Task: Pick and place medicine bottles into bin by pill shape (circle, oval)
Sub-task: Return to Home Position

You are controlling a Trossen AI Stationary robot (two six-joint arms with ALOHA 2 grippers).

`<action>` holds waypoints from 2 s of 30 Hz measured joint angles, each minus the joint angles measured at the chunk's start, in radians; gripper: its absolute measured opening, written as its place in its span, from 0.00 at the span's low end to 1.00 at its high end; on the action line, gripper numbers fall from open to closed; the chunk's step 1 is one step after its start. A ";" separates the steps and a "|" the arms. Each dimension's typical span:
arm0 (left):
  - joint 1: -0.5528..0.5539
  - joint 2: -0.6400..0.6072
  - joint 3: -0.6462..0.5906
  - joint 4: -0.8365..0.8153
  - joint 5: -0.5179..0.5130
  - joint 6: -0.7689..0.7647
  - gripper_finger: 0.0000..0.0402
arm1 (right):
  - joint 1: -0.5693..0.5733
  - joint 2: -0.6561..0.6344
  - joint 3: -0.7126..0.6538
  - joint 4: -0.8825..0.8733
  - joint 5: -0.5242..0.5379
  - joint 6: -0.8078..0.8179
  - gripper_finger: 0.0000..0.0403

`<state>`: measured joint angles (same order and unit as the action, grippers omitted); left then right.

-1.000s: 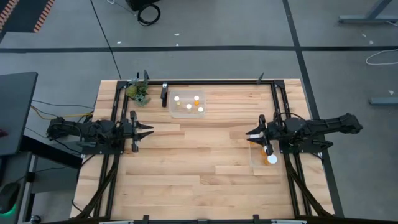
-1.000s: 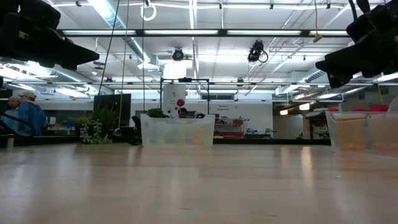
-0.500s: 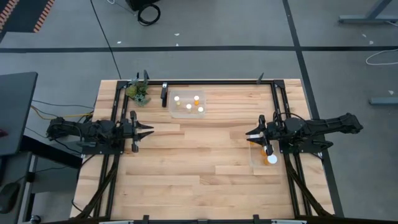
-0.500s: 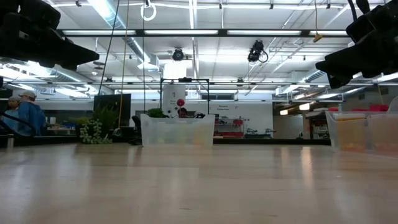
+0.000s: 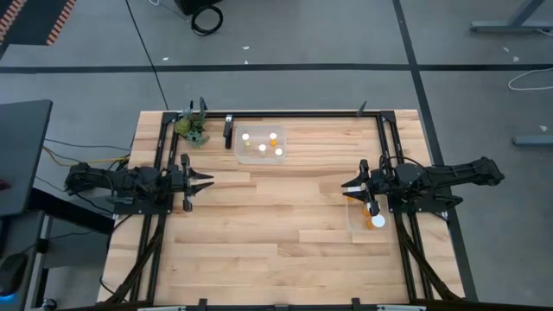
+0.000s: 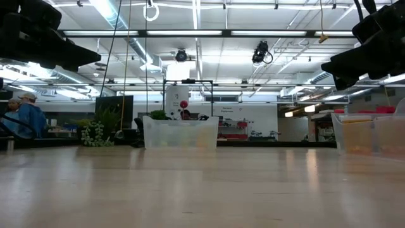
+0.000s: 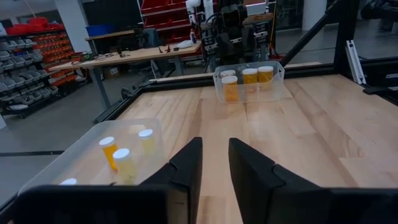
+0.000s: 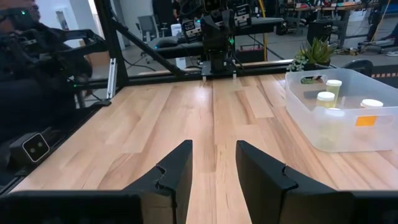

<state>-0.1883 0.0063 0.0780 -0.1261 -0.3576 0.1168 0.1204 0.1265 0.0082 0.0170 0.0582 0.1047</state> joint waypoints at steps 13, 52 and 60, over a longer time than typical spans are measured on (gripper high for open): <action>0.000 0.000 0.000 0.000 0.000 0.000 0.23 | 0.000 0.000 0.000 0.000 0.000 0.000 0.32; 0.000 0.000 0.000 0.000 0.000 0.000 0.23 | 0.000 0.000 0.000 0.000 0.000 0.000 0.32; 0.000 0.000 0.000 0.000 0.000 0.000 0.21 | 0.000 0.000 0.000 0.000 0.000 0.000 0.32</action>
<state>-0.1884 0.0063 0.0780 -0.1262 -0.3578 0.1169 0.1203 0.1268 0.0082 0.0170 0.0581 0.1043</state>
